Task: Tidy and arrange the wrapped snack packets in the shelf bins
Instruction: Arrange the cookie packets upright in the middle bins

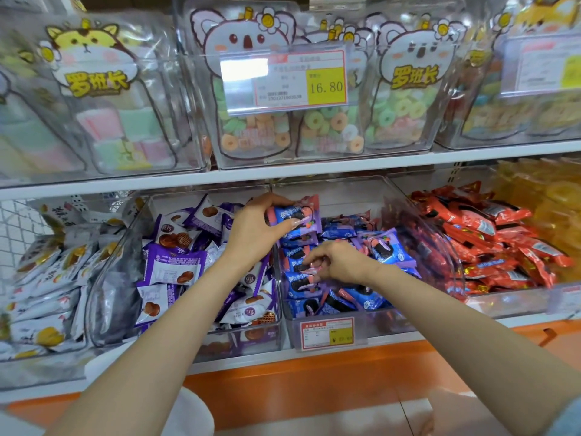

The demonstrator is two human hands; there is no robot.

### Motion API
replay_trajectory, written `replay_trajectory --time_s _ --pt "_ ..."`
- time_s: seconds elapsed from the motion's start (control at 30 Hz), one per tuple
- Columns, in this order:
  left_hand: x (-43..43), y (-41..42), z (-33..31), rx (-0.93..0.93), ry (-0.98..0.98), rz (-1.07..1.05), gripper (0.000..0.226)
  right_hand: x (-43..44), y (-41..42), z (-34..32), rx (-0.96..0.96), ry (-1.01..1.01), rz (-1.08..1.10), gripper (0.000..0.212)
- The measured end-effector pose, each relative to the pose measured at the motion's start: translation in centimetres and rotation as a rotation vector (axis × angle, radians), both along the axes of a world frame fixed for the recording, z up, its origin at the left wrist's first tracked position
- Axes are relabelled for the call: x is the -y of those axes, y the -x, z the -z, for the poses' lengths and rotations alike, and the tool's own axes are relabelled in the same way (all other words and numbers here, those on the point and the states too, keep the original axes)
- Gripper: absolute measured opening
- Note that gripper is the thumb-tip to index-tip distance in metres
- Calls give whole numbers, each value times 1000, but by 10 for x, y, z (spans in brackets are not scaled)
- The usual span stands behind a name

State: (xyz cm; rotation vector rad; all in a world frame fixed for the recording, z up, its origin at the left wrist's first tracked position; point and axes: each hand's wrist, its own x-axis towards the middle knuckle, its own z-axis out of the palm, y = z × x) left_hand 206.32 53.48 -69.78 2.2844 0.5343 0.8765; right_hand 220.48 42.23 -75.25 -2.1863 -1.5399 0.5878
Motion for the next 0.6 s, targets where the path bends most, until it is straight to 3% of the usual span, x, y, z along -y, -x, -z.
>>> replay_trajectory --time_s 0.13,0.23,0.37,0.6 --pt "4 -13 -1 -163 -161 2 30 11 -22 -16 53 0 144 26" --pt "5 -35 2 -404 -303 45 32 24 -25 -17 98 129 97 17" --pt "2 -57 6 -679 -443 113 33 34 -20 -10 74 221 10 24" --pt "-6 -67 -4 -971 -680 89 37 32 -20 -3 139 328 -70 26"
